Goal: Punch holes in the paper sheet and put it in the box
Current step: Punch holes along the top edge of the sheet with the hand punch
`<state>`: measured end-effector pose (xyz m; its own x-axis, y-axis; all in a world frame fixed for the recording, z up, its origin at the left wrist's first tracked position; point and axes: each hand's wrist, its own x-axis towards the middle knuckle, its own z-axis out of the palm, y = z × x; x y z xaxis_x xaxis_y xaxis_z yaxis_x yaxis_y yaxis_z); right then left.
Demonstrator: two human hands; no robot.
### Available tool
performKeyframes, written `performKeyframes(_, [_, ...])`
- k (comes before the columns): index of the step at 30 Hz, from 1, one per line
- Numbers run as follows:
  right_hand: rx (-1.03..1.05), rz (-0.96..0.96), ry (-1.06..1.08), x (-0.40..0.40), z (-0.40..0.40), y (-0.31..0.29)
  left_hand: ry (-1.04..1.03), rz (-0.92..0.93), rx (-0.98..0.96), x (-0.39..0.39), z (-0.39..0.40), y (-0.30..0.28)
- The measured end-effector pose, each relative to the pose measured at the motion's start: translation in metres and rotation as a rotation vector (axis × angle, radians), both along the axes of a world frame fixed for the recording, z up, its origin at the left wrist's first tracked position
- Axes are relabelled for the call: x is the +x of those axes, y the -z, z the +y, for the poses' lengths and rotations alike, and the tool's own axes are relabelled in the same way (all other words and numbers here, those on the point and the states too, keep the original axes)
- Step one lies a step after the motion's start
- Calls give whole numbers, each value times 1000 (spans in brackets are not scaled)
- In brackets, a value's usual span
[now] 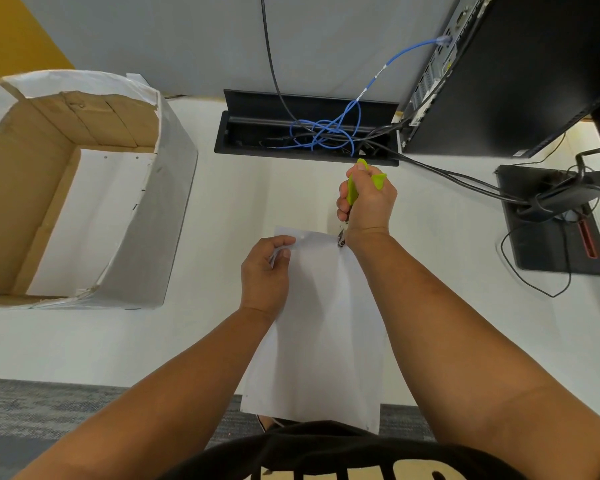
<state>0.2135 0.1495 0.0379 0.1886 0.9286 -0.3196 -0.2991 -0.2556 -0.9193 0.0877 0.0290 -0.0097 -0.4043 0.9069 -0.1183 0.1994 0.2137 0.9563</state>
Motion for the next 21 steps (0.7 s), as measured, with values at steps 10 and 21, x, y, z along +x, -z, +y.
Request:
performKeyframes(10, [-31,-6,-182,14,6,-3,-19,-8,-3,-1,1,0])
performKeyframes(21, [-85,-62,-83,27,9,0,-29,-2,-11,-4,-3,2])
